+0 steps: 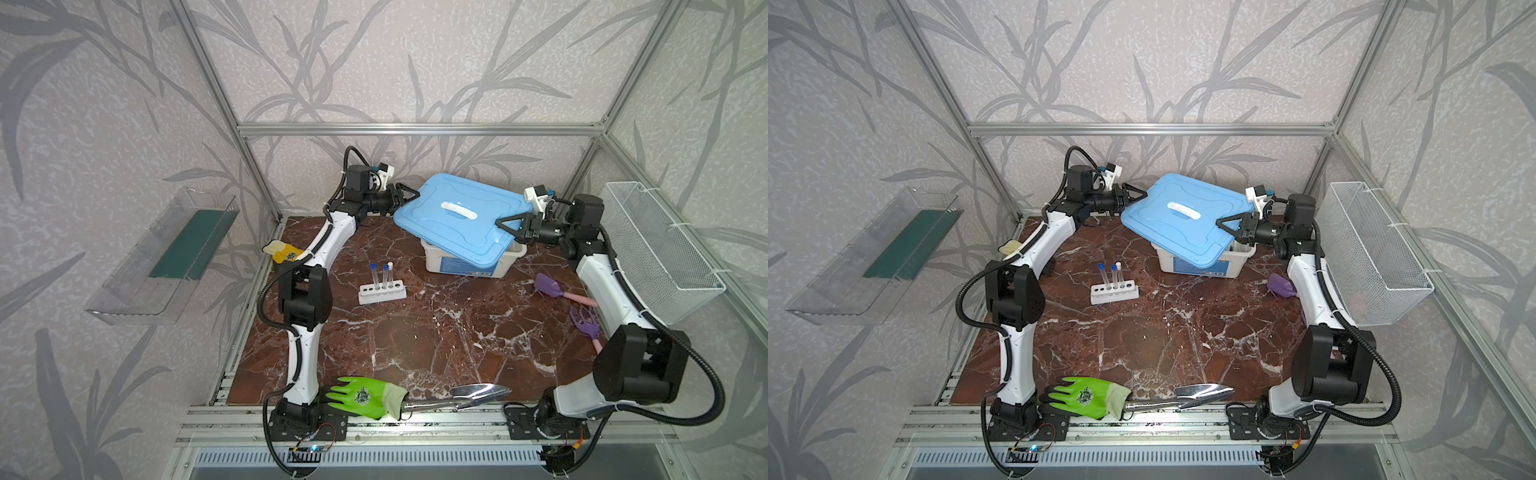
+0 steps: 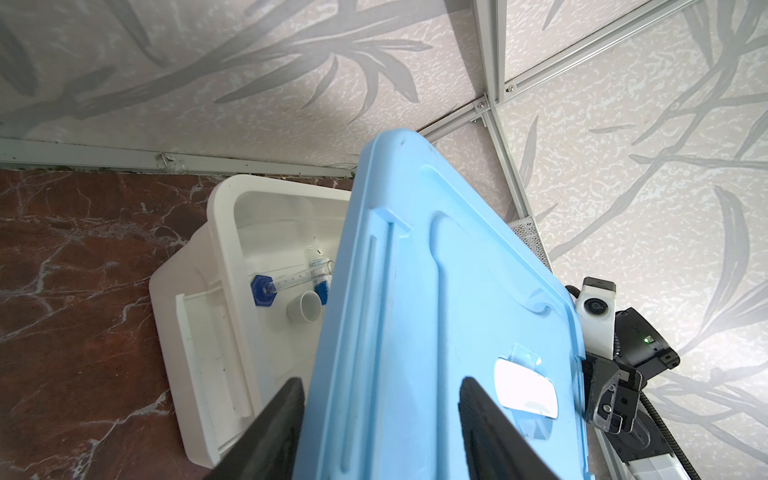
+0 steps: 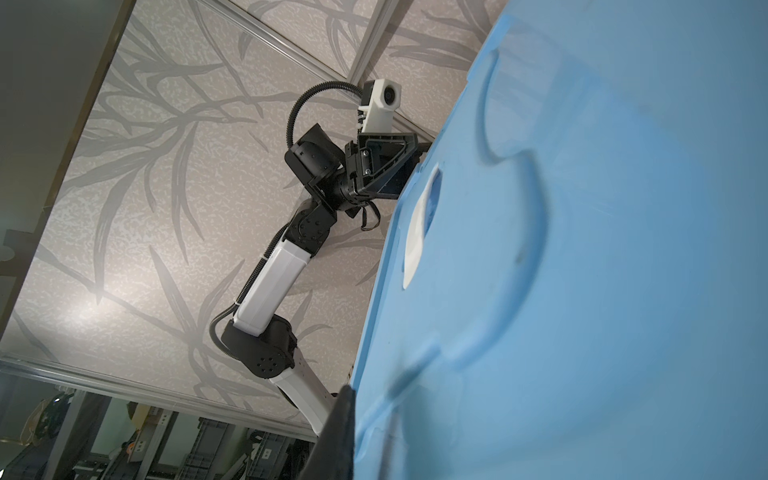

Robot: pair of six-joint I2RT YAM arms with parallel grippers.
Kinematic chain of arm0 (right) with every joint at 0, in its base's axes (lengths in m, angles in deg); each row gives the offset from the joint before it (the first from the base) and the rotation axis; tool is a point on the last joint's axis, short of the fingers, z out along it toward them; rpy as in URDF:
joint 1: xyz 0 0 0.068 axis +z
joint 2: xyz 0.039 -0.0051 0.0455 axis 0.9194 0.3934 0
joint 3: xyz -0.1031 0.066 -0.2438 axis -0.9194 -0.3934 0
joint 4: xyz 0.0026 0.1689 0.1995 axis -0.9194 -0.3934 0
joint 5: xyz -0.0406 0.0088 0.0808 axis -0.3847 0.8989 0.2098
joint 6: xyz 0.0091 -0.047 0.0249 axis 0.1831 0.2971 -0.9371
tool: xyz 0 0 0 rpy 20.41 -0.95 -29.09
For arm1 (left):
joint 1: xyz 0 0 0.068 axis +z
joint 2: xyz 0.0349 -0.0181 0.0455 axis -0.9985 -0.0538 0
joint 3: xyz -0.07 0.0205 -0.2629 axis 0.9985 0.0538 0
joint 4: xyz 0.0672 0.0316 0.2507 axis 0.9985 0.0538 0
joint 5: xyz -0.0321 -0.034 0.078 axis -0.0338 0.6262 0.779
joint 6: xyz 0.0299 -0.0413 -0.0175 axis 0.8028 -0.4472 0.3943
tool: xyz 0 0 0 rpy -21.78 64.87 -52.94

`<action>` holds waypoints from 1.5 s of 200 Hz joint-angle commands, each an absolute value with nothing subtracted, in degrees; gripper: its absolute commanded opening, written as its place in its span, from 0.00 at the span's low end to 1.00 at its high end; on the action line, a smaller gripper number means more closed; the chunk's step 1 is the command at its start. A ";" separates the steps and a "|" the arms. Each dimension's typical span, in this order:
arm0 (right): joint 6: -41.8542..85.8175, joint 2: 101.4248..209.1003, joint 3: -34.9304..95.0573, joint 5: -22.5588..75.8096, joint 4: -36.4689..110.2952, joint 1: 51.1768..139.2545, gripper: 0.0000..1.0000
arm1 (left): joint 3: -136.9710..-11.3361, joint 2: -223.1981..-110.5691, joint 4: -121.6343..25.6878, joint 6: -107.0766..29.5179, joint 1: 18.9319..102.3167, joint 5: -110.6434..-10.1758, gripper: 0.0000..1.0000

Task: Organize the chemistry lab equipment
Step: 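Lay the blue lid flat onto the white tub with both grippers, then press and align the blue lid on the tub rim with both grippers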

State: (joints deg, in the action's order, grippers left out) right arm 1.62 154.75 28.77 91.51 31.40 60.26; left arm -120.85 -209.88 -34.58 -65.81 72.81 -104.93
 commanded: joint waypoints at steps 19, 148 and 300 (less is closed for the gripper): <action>10.77 157.59 31.61 88.26 20.82 60.87 0.21 | -118.64 -210.25 -41.69 -69.06 71.57 -108.72 0.54; 10.77 164.00 36.10 76.08 14.11 60.34 0.46 | -115.37 -209.21 -45.54 -71.04 72.05 -108.53 0.46; 18.89 178.00 51.76 70.19 4.58 59.89 0.47 | -112.08 -205.86 -38.79 -65.51 70.26 -105.01 0.46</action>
State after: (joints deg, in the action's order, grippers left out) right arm 16.96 175.69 48.27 73.98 6.98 59.83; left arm -111.89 -209.97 -38.02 -66.86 72.50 -102.52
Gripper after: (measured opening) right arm 0.467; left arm 0.456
